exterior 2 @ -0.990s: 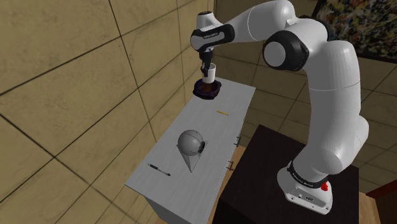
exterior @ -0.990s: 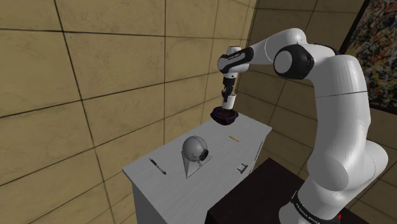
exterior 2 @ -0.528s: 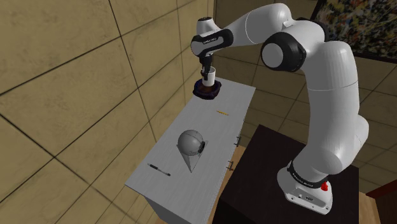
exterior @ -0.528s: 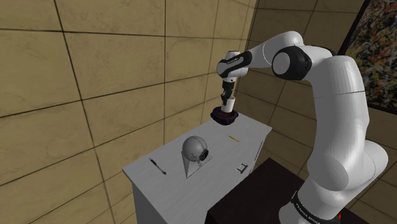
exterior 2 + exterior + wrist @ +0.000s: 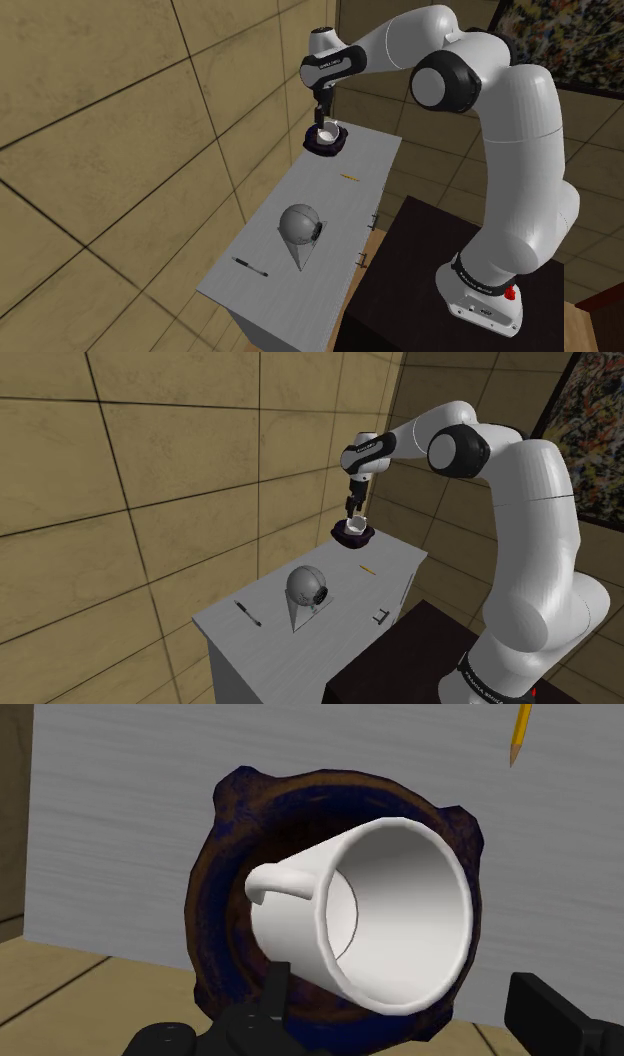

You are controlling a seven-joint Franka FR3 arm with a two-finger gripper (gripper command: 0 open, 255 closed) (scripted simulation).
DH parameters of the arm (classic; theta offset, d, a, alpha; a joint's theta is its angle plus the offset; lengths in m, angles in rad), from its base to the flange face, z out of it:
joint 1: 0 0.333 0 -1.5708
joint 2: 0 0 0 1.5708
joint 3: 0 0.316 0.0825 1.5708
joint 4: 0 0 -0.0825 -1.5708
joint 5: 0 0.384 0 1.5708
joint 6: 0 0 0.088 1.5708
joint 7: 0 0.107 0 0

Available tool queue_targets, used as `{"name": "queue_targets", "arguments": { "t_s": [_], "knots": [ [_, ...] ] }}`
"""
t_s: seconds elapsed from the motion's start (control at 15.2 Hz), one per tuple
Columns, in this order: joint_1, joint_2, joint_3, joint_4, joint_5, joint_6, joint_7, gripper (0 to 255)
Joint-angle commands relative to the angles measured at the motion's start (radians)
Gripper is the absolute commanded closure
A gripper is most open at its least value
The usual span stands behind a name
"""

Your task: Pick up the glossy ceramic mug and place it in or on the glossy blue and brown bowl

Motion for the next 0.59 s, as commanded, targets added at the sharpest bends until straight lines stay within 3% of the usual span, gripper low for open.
{"name": "queue_targets", "arguments": {
  "t_s": [0.0,0.33,0.53],
  "knots": [
    [0.000,0.000,0.000,0.000,0.000,0.000,0.000,0],
    [0.005,-0.043,-0.001,0.061,-0.003,-0.104,0.002,0],
    [0.005,-0.043,-0.001,0.061,-0.003,-0.104,0.002,0]
  ]
}}
